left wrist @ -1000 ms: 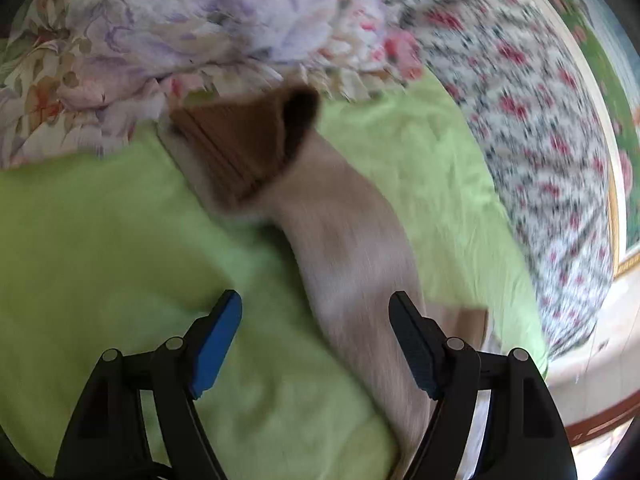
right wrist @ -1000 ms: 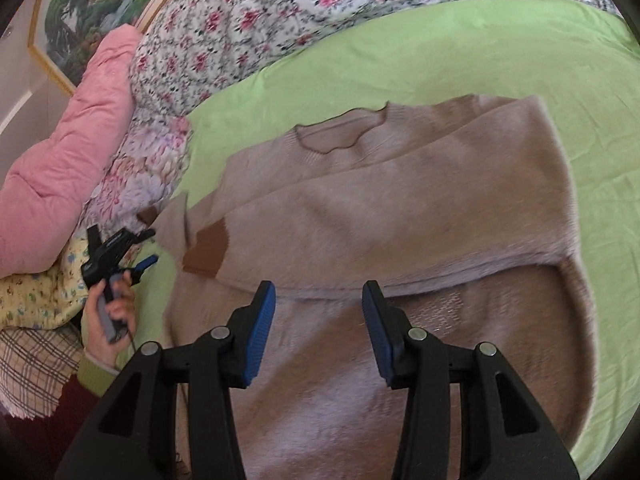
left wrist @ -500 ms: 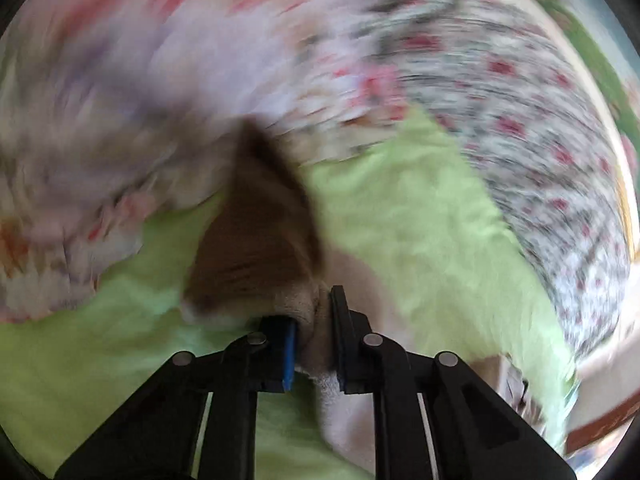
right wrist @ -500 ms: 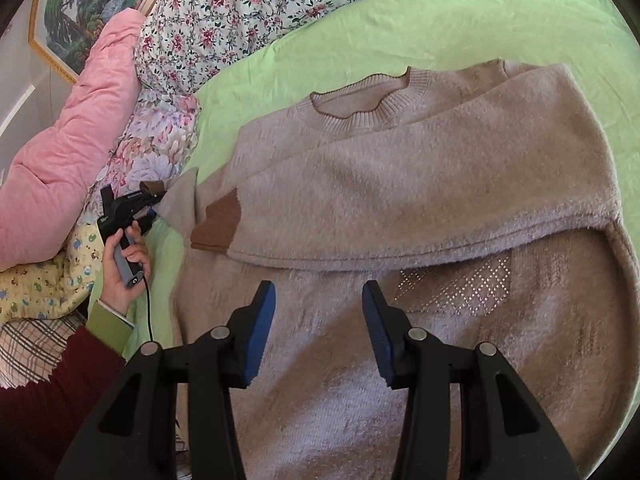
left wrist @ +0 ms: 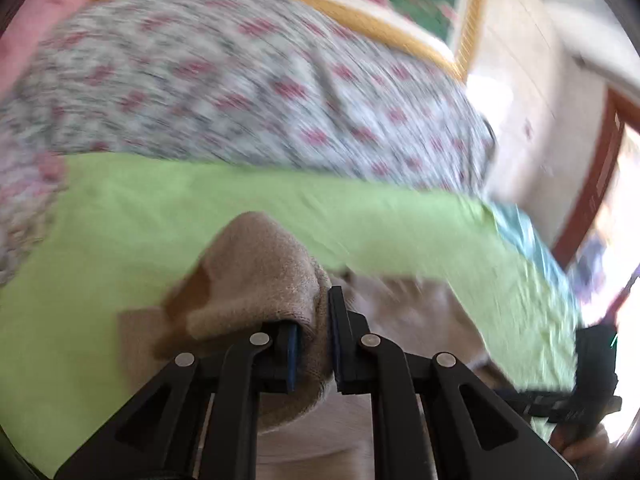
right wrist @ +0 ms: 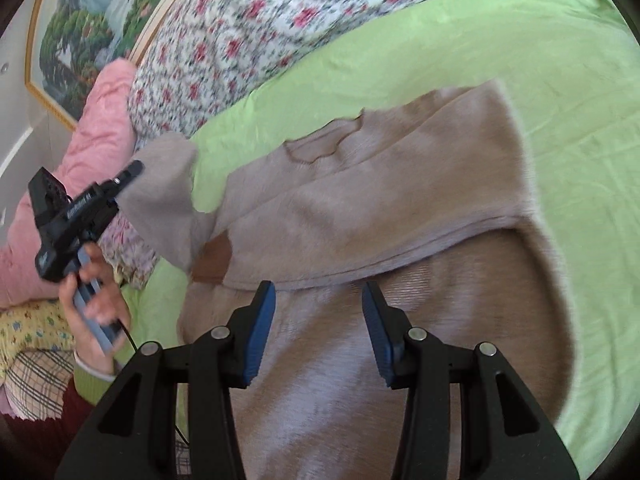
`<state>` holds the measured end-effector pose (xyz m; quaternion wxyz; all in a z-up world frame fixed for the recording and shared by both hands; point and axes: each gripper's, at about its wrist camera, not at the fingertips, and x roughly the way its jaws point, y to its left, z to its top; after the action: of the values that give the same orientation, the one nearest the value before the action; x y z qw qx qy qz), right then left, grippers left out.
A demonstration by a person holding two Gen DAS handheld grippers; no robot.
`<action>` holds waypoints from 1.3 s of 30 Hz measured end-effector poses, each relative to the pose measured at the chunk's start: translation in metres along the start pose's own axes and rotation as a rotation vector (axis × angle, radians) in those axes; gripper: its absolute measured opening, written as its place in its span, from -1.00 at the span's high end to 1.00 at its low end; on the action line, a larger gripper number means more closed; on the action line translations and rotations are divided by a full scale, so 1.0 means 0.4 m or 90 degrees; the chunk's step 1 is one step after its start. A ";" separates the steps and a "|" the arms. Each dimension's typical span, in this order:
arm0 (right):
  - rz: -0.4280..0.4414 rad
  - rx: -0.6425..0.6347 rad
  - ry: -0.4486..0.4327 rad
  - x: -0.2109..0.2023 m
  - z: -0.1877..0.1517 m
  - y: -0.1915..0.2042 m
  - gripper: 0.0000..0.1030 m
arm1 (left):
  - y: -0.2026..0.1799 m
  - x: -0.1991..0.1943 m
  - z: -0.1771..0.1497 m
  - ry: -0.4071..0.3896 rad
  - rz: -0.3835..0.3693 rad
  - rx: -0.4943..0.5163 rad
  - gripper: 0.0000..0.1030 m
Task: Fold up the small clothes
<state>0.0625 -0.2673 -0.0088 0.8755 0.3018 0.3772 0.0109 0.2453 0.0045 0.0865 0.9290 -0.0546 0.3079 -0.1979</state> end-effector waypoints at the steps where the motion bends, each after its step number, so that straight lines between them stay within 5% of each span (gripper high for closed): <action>1: -0.004 0.007 -0.005 -0.011 -0.001 -0.012 0.10 | -0.033 0.048 -0.024 0.029 -0.011 0.010 0.77; 8: -0.027 0.042 -0.031 -0.068 0.001 -0.085 0.10 | -0.113 0.242 -0.164 0.161 -0.013 0.057 0.71; 11: -0.032 0.051 -0.034 -0.070 0.008 -0.094 0.10 | -0.117 0.251 -0.203 0.195 -0.022 0.062 0.29; 13: -0.032 0.054 -0.031 -0.064 0.014 -0.096 0.10 | -0.109 0.226 -0.222 0.199 -0.024 0.058 -0.24; 19: -0.022 0.001 -0.018 -0.019 0.030 -0.016 0.09 | -0.063 0.062 -0.284 0.182 -0.039 0.025 -0.43; 23: -0.027 -0.081 0.000 0.047 0.055 0.083 0.09 | 0.020 -0.047 -0.305 0.156 0.026 0.001 -0.44; 26: -0.052 -0.187 0.014 0.123 0.077 0.189 0.01 | 0.118 -0.079 -0.308 0.149 0.140 -0.015 -0.46; 31: -0.138 -0.415 0.027 0.260 0.068 0.350 -0.15 | 0.261 -0.028 -0.327 0.209 0.262 -0.043 -0.46; 35: -0.222 -0.567 0.063 0.386 0.026 0.418 -0.15 | 0.291 -0.020 -0.342 0.212 0.258 -0.063 -0.53; 38: -0.265 -0.601 0.088 0.464 0.012 0.411 -0.15 | 0.284 -0.005 -0.329 0.198 0.269 -0.073 -0.53; 39: -0.267 -0.589 0.083 0.476 0.020 0.402 0.00 | 0.282 -0.001 -0.324 0.196 0.270 -0.077 -0.53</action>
<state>0.2375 -0.0930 -0.0429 0.8756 -0.2008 0.4389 0.0196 0.2057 0.1108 -0.0426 0.8870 -0.0139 0.4613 0.0140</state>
